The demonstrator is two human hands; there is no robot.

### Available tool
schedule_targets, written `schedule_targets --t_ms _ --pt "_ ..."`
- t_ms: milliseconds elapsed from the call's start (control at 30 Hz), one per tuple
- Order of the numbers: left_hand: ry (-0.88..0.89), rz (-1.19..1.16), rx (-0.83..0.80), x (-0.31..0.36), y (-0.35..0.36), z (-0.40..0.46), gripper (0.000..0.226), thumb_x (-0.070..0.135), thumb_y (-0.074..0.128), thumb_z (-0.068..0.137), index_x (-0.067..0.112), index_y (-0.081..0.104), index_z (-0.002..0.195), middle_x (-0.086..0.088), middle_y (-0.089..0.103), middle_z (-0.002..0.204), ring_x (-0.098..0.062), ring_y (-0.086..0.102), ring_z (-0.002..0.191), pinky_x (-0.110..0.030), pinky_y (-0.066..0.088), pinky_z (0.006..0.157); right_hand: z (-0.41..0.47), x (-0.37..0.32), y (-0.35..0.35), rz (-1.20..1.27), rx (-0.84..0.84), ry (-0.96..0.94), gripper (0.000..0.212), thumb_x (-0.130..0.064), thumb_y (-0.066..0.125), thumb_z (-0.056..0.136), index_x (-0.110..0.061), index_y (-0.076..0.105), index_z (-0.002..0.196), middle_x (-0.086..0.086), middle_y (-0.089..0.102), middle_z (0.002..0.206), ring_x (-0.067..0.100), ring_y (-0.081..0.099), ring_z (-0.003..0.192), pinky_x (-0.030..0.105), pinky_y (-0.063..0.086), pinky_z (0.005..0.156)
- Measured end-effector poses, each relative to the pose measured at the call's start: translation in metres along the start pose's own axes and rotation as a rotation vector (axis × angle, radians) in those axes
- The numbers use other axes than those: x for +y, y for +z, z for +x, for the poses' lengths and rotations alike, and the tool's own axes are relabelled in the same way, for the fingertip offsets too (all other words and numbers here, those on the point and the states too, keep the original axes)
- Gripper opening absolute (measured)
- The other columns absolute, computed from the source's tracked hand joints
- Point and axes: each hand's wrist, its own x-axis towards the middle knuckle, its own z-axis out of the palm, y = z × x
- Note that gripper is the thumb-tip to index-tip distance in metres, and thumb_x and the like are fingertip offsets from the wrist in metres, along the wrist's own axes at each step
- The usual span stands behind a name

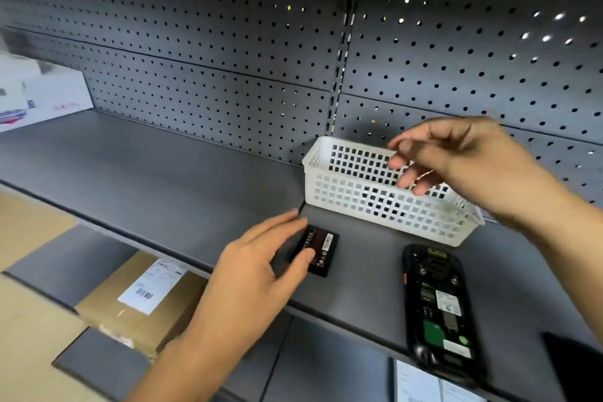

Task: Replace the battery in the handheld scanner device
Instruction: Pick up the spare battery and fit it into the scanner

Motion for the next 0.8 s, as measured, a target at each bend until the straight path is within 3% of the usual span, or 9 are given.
schedule_targets --t_ms 67,167,267,400,500,667,733,800 --pt "-0.024 0.094 -0.031 -0.005 -0.004 0.004 0.05 0.046 0.068 0.084 0.032 0.061 0.131 0.02 0.057 0.137 0.005 0.051 0.125 -0.003 0.028 0.104 -0.024 0.012 0.029 -0.135 -0.109 0.016 0.013 -0.024 0.066 0.087 -0.021 0.074 0.097 -0.002 0.078 0.088 0.009 0.072 0.07 0.026 0.059 0.063" --pt "-0.04 0.208 -0.122 -0.008 -0.004 0.01 0.061 0.051 0.069 0.082 0.028 0.056 0.137 0.014 0.054 0.141 -0.001 0.047 0.131 -0.008 0.024 0.103 -0.036 0.035 0.061 -0.471 -0.218 0.055 0.034 -0.046 0.066 0.082 -0.033 0.068 0.113 -0.016 0.072 0.103 0.005 0.066 0.094 0.024 0.052 0.087" --pt "-0.022 0.247 -0.176 -0.01 -0.002 0.014 0.063 0.052 0.07 0.081 0.025 0.057 0.136 0.012 0.049 0.146 -0.003 0.042 0.136 -0.013 0.023 0.105 -0.03 0.047 0.077 -0.61 -0.293 0.095 0.052 -0.053 0.06 0.084 -0.029 0.056 0.13 -0.008 0.063 0.122 0.01 0.06 0.106 0.024 0.046 0.091" --pt "-0.001 0.268 -0.173 -0.016 0.002 0.014 0.047 0.047 0.071 0.082 0.027 0.067 0.124 0.01 0.053 0.144 -0.005 0.041 0.137 -0.018 0.028 0.105 -0.022 0.056 0.089 -0.712 -0.277 0.1 0.055 -0.054 0.057 0.086 -0.024 0.055 0.132 0.002 0.055 0.125 0.018 0.054 0.114 0.026 0.041 0.092" --pt "0.015 0.266 -0.147 -0.019 0.004 0.012 0.039 0.042 0.073 0.083 0.025 0.071 0.118 0.008 0.059 0.138 -0.008 0.045 0.134 -0.02 0.031 0.104 -0.022 0.059 0.094 -0.7 -0.267 0.082 0.046 -0.052 0.061 0.084 -0.026 0.06 0.123 0.0 0.052 0.112 0.014 0.051 0.1 0.025 0.037 0.083" --pt "0.034 0.237 -0.121 -0.02 0.005 0.011 0.035 0.039 0.075 0.082 0.026 0.073 0.115 0.008 0.063 0.133 -0.009 0.049 0.131 -0.018 0.03 0.102 -0.019 0.064 0.092 -0.6 -0.255 0.113 0.042 -0.049 0.069 0.079 -0.027 0.061 0.114 -0.001 0.055 0.112 0.014 0.056 0.102 0.026 0.043 0.086" --pt "0.042 0.201 -0.104 -0.019 0.004 0.009 0.036 0.04 0.075 0.081 0.027 0.073 0.114 0.009 0.066 0.129 -0.007 0.052 0.127 -0.019 0.034 0.104 -0.02 0.065 0.091 -0.472 -0.214 0.122 0.037 -0.045 0.071 0.078 -0.028 0.06 0.108 -0.002 0.064 0.109 0.015 0.062 0.099 0.031 0.049 0.087" --pt "0.022 0.073 -0.032 -0.015 0.001 0.005 0.035 0.04 0.074 0.081 0.027 0.074 0.114 0.012 0.07 0.121 0.0 0.058 0.119 -0.019 0.041 0.104 -0.022 0.062 0.089 -0.209 -0.208 0.177 0.031 -0.036 0.07 0.083 -0.024 0.057 0.108 0.0 0.072 0.094 0.016 0.069 0.085 0.033 0.054 0.074"
